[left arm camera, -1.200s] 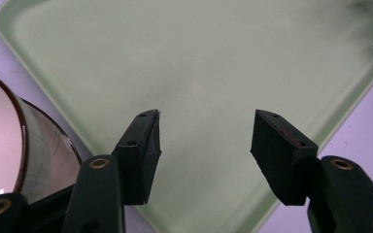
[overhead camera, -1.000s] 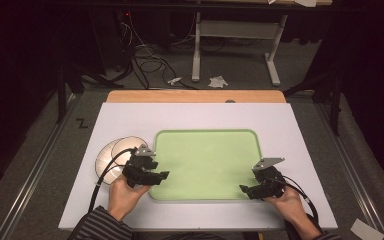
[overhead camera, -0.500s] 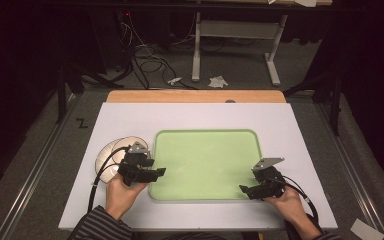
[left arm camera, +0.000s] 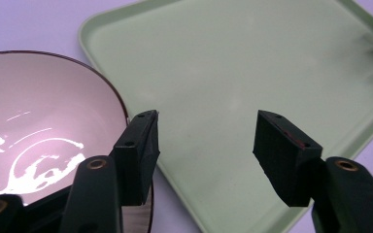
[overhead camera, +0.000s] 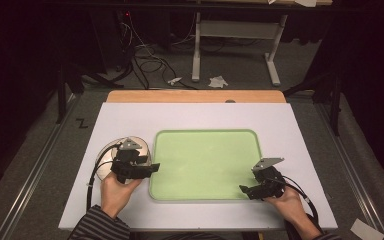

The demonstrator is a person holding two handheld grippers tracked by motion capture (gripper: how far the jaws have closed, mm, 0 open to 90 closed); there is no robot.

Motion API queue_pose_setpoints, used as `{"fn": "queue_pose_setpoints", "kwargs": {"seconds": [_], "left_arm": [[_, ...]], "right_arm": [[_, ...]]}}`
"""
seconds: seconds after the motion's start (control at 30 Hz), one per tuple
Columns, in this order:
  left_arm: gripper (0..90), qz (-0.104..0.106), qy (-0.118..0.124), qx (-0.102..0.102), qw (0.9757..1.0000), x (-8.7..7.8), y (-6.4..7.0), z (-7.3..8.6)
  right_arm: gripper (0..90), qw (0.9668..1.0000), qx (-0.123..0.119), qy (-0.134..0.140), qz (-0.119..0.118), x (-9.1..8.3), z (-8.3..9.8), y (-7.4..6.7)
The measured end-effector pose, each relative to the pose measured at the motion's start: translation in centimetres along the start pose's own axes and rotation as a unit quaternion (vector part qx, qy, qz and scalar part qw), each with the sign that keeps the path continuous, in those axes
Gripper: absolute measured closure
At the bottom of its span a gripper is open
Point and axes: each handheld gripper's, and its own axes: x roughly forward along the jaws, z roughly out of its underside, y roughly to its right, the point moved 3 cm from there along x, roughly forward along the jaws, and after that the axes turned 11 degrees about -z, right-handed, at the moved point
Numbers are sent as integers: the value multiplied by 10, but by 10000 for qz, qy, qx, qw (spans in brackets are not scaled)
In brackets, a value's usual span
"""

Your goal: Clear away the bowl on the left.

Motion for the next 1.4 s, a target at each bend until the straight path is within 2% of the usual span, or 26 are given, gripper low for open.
{"fn": "queue_pose_setpoints", "kwargs": {"seconds": [0.63, 0.93, 1.4], "left_arm": [[419, -276, -26, -294, 9992, -5, -20, 2], [417, -476, -20, -478, 9977, -8, -32, 4], [414, -815, -56, -554, 9951, -12, -48, 5]], "right_arm": [[267, 10000, -5, -27, -23, 1, 0, -1], [267, 10000, -10, -43, -47, 1, 0, -1], [267, 10000, -8, -43, -38, 1, 0, -1]]}}
